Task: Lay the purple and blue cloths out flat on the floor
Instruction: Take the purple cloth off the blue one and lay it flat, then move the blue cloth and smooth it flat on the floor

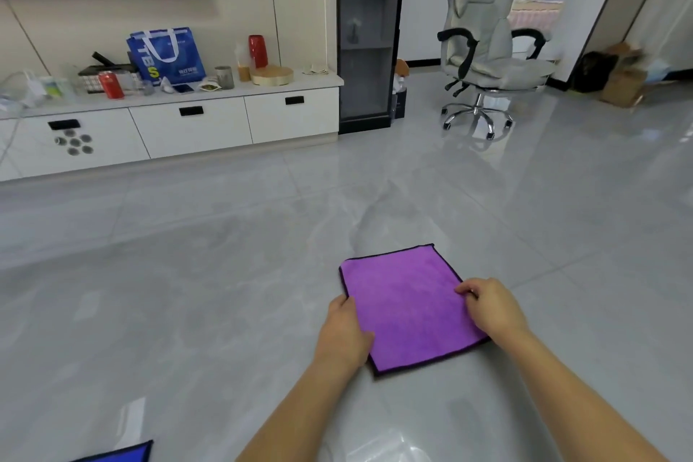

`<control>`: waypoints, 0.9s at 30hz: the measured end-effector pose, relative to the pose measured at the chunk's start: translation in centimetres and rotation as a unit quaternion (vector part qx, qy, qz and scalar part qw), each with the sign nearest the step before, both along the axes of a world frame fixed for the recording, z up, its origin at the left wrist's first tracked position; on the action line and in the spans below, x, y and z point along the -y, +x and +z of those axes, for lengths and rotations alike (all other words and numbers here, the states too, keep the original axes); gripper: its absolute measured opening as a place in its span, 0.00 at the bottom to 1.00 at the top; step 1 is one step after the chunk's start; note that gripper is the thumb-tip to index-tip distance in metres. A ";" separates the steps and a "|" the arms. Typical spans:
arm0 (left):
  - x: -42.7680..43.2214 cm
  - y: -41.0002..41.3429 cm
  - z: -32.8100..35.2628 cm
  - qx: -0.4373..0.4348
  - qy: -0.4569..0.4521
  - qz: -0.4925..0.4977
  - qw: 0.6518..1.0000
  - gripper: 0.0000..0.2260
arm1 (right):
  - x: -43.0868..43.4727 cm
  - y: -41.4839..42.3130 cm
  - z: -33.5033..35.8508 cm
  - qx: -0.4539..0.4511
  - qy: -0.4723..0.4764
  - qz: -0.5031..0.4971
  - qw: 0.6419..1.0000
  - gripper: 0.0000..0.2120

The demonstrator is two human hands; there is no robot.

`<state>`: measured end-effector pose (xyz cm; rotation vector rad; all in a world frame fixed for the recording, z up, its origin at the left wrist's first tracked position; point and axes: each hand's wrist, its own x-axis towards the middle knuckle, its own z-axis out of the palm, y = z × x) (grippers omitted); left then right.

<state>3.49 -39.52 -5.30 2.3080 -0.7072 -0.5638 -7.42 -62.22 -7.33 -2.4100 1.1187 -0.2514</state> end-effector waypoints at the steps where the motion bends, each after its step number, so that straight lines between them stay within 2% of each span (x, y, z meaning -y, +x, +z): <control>1: 0.0 -0.3 0.3 -0.002 0.008 -0.013 1.000 0.19 | -0.4 -0.4 0.1 -0.015 -0.009 -0.006 1.000 0.12; 3: -0.8 -1.1 0.8 0.006 0.014 -0.041 0.999 0.22 | -1.7 -1.0 0.4 -0.042 -0.082 -0.016 0.996 0.17; 5: -3.2 -1.9 0.9 0.035 0.013 -0.049 0.998 0.27 | -4.2 -1.2 0.3 -0.058 -0.141 0.030 0.988 0.33; 7: -6.8 -2.5 0.9 0.065 0.022 -0.030 0.997 0.29 | -7.6 -1.1 0.0 -0.113 -0.137 0.095 0.980 0.45; 10: -12.8 -2.6 0.8 0.093 0.025 0.007 0.995 0.28 | -12.4 -0.1 -0.7 -0.154 -0.071 0.098 0.981 0.41; 14: -18.1 -2.1 1.0 0.131 0.027 0.030 0.991 0.28 | -14.6 1.5 -0.7 -0.185 -0.046 0.101 0.976 0.42; 24: -20.5 -1.7 0.2 0.121 0.084 0.034 0.988 0.36 | -13.9 2.4 1.3 -0.225 -0.021 0.113 0.968 0.48; 27: -24.0 -1.6 -0.2 0.135 0.091 0.076 0.984 0.31 | -18.9 3.1 1.4 -0.191 -0.002 0.169 0.967 0.44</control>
